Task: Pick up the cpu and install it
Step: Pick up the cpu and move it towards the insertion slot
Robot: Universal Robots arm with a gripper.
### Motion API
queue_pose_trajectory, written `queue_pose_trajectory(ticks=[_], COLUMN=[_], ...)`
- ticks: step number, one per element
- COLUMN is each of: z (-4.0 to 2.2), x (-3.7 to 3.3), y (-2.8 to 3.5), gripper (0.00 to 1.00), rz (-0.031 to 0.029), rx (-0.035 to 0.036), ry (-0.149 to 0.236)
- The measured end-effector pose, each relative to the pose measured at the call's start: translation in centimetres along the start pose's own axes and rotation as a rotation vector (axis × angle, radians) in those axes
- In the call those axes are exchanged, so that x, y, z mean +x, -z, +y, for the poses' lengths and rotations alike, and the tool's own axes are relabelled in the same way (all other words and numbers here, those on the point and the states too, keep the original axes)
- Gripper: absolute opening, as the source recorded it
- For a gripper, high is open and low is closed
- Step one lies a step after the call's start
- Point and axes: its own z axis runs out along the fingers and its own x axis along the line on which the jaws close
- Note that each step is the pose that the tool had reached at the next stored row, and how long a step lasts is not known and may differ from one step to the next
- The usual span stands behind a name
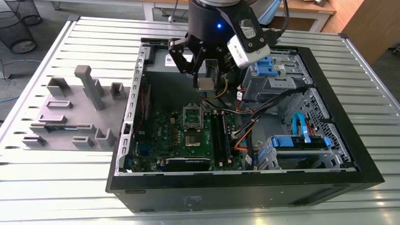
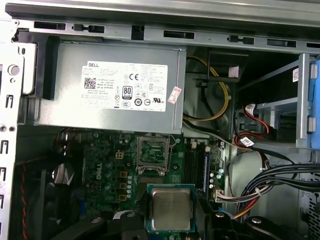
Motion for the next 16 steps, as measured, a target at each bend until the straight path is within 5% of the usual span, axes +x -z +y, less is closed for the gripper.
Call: queue_pose_trajectory(ticks=[16], z=[-1.35], x=[0.92], y=[-2.13], gripper=[0.47], rz=[-0.0005], rx=[0.0003], ry=[-0.014])
